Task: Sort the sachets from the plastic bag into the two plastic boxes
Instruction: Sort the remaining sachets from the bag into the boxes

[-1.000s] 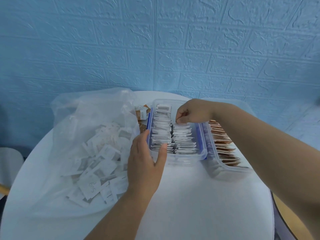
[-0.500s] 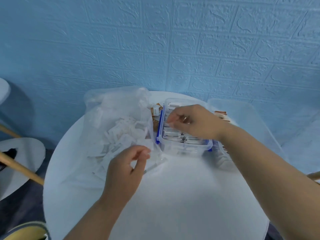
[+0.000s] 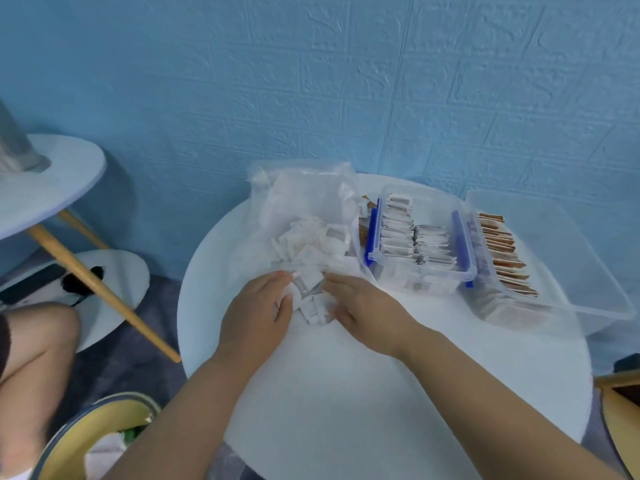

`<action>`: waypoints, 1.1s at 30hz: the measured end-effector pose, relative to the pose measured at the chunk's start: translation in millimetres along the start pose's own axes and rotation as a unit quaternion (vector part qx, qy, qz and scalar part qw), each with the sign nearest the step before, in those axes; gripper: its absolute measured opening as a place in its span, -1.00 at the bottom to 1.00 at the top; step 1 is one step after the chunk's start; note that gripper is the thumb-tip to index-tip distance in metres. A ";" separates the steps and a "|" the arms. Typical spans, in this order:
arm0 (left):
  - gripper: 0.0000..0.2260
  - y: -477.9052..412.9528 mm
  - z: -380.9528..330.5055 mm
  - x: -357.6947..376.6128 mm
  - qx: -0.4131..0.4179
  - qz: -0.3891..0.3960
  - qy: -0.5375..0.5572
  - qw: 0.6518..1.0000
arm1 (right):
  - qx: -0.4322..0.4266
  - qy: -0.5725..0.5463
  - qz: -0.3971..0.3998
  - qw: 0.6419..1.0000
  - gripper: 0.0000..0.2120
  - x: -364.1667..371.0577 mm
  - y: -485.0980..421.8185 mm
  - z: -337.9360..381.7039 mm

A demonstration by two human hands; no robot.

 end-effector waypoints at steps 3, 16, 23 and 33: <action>-0.65 -0.7 2.6 5.9 -0.007 0.010 -0.004 1.000 | 0.020 0.015 0.015 1.000 -0.48 6.9 -3.7 0.5; -0.68 6.9 5.2 -4.0 -0.059 -0.038 0.150 0.986 | 0.121 -0.206 -0.066 0.969 -0.46 -8.9 2.8 2.8; -0.79 10.0 5.1 -7.4 -0.088 -0.034 0.194 0.976 | 0.145 -0.260 0.004 0.955 -0.72 -17.2 -0.1 -0.4; -0.79 17.3 -6.7 -5.5 -0.099 0.011 0.097 0.990 | 0.166 -0.403 -0.150 0.888 -0.88 -18.4 8.0 -14.3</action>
Point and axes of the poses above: each hand's wrist, its own y-axis away from the middle knuckle, its own x-axis out of the palm, z = x × y, the point moved 3 cm from there along -y, towards the middle knuckle, and after that the axes turned 8 degrees about z, right-handed, at the moved point
